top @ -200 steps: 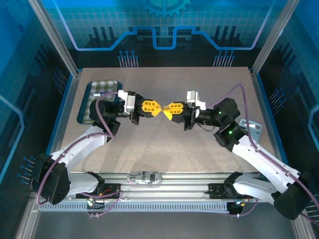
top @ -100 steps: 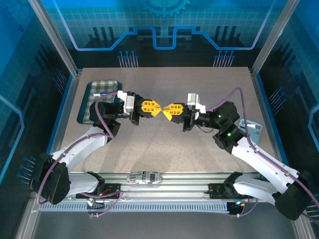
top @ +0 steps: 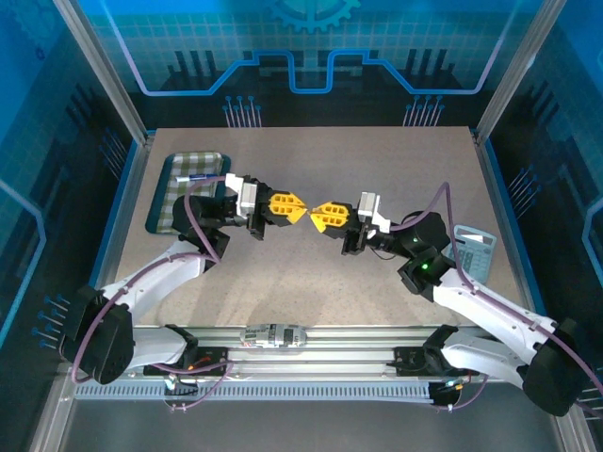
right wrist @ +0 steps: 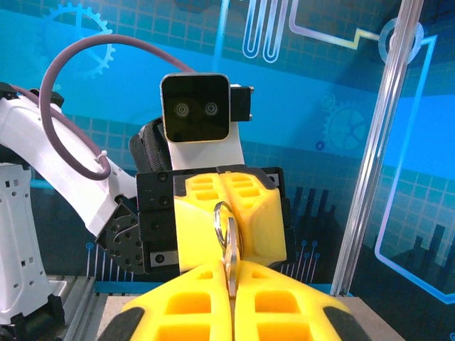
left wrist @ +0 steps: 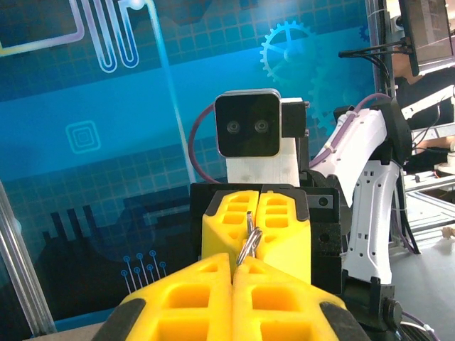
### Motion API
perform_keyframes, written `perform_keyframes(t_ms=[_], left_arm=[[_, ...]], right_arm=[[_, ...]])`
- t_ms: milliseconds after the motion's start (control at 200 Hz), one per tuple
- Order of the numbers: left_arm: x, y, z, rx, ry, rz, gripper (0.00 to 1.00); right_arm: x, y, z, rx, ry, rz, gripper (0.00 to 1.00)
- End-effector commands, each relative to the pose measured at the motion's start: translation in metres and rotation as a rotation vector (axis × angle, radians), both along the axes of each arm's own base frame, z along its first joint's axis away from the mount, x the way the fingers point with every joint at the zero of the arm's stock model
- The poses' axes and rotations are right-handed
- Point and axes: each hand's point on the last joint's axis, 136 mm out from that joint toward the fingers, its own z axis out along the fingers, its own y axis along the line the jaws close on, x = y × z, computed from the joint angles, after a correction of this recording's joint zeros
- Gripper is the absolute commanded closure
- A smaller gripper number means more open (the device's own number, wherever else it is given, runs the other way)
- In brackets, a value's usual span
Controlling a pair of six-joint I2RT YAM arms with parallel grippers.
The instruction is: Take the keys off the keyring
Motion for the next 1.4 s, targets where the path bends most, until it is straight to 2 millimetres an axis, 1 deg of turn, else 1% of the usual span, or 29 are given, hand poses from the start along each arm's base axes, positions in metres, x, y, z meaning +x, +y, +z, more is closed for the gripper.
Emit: perform_keyframes(t_ms=[0,95,185,350,500,520,595,645,716,786,881,946,1006,1036,1046,1056,1061,1071,1116,1176,1236,1256,1286,1291,1326,1366,1396], left_arm=[[0.002,0.013,0.021,-0.078,-0.055,0.06,1.0],[0.002,0.014,0.021,-0.08,-0.055,0.06,1.0],[0.002,0.014,0.022,-0.086,-0.05,0.062,1.0],[0.001,0.013,0.019,-0.06,-0.045,0.048,1.0],[0.005,0.014,0.016,-0.059,-0.037,0.085,1.0],[0.006,0.014,0.016,-0.061,-0.033,0.092,0.96],[0.007,0.014,0.013,-0.052,-0.027,0.1,0.9],[0.008,0.014,0.01,-0.04,-0.025,0.108,0.82],[0.007,0.012,0.005,-0.018,-0.024,0.117,0.74],[0.006,0.01,0.0,0.01,-0.036,0.134,0.69],[0.003,0.0,-0.009,0.079,-0.066,0.164,0.64],[0.0,-0.007,-0.016,0.13,-0.098,0.201,0.63],[0.005,-0.01,-0.023,0.152,-0.099,0.247,0.63],[0.009,-0.009,-0.023,0.144,-0.1,0.281,0.61],[0.012,-0.008,-0.023,0.139,-0.1,0.296,0.6],[0.013,-0.008,-0.024,0.133,-0.101,0.308,0.59],[0.013,-0.008,-0.024,0.13,-0.102,0.314,0.59],[0.015,-0.007,-0.024,0.125,-0.104,0.325,0.59],[0.02,-0.004,-0.025,0.101,-0.108,0.368,0.59],[0.026,0.001,-0.026,0.078,-0.1,0.416,0.58],[0.034,0.004,-0.031,0.068,-0.083,0.463,0.58],[0.037,0.005,-0.033,0.067,-0.074,0.479,0.58],[0.04,0.007,-0.037,0.065,-0.063,0.5,0.58],[0.041,0.007,-0.038,0.065,-0.061,0.503,0.57],[0.044,0.009,-0.042,0.059,-0.049,0.525,0.57],[0.047,0.012,-0.047,0.048,-0.036,0.543,0.56],[0.049,0.013,-0.05,0.04,-0.024,0.553,0.56]], right_arm=[[-0.009,-0.018,0.037,0.126,-0.154,-0.058,1.0],[-0.007,-0.02,0.041,0.142,-0.157,-0.072,1.0],[-0.007,-0.018,0.041,0.137,-0.149,-0.067,1.0],[-0.006,-0.012,0.036,0.091,-0.115,-0.048,1.0],[-0.003,-0.011,0.032,0.05,-0.083,-0.058,1.0],[-0.003,-0.011,0.032,0.044,-0.079,-0.059,1.0],[-0.002,-0.011,0.03,0.022,-0.061,-0.06,1.0],[-0.001,-0.01,0.029,0.011,-0.051,-0.061,1.0],[0.0,-0.009,0.029,-0.006,-0.035,-0.059,1.0],[0.001,-0.008,0.029,-0.016,-0.025,-0.058,1.0],[0.005,-0.007,0.029,-0.023,-0.004,-0.064,1.0],[0.01,-0.005,0.03,-0.028,0.024,-0.072,1.0],[0.014,-0.003,0.03,-0.045,0.05,-0.077,1.0],[0.017,-0.001,0.029,-0.058,0.07,-0.084,1.0],[0.018,-0.001,0.028,-0.063,0.077,-0.087,1.0],[0.021,0.0,0.023,-0.078,0.097,-0.091,1.0],[0.021,-0.001,0.028,-0.074,0.095,-0.095,1.0],[0.022,-0.001,0.031,-0.075,0.098,-0.101,1.0],[0.03,0.0,0.031,-0.11,0.145,-0.13,1.0],[0.039,0.001,0.019,-0.188,0.229,-0.16,1.0],[0.044,0.003,0.013,-0.265,0.29,-0.18,1.0],[0.047,0.003,0.013,-0.288,0.311,-0.192,1.0],[0.051,0.003,0.004,-0.337,0.365,-0.208,1.0],[0.052,0.003,0.006,-0.338,0.365,-0.211,1.0],[0.056,0.002,-0.002,-0.392,0.417,-0.229,1.0],[0.059,0.001,-0.004,-0.428,0.453,-0.249,1.0],[0.061,-0.001,-0.009,-0.458,0.484,-0.263,1.0]])
